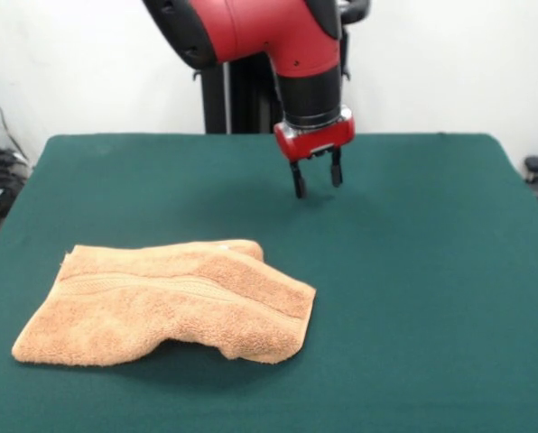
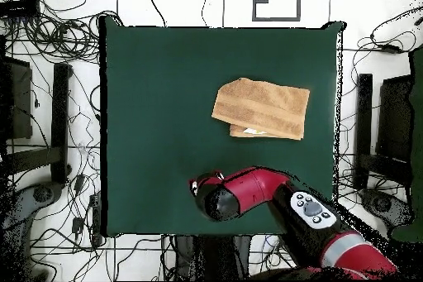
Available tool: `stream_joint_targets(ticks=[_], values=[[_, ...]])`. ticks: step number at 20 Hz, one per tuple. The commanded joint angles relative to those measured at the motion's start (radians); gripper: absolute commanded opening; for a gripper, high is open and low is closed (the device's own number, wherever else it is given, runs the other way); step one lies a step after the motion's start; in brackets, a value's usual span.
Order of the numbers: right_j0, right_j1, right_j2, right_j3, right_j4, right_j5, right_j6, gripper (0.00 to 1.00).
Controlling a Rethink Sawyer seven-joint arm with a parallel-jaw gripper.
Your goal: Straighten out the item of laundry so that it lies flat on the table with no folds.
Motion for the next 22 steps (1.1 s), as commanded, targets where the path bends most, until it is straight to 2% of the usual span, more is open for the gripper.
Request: stream_joint_targets(ticks=[1,8,14,22], values=[[-0.007,0.024,0.138,0.015,-0.068,0.13,-0.216,1.0],[-0.035,0.033,0.169,0.018,-0.116,0.152,-0.255,1.0],[-0.013,0.029,0.146,0.013,-0.149,0.083,-0.149,1.0],[-0.022,0.035,0.187,0.001,-0.14,0.167,-0.221,1.0]])
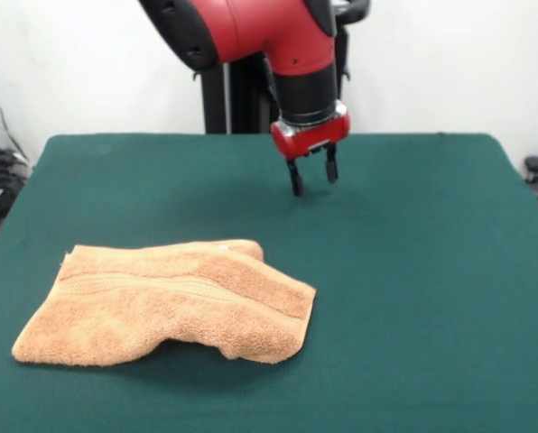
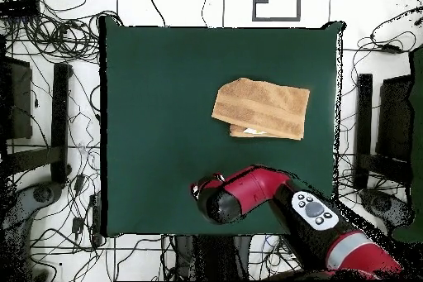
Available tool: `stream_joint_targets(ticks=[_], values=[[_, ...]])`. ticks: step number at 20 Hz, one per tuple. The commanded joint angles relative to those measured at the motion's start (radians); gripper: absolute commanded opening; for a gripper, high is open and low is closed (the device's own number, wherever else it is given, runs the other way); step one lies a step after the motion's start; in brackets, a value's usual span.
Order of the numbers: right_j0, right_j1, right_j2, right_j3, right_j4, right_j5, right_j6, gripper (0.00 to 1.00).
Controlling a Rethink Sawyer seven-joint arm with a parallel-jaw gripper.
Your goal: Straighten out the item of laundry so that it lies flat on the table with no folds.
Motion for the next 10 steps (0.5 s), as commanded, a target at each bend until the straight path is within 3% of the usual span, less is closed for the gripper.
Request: stream_joint_targets(ticks=[1,10], values=[[0.023,0.035,0.128,-0.016,-0.036,0.128,-0.217,1.0],[0.031,0.045,0.146,-0.034,-0.034,0.162,-0.217,1.0]])
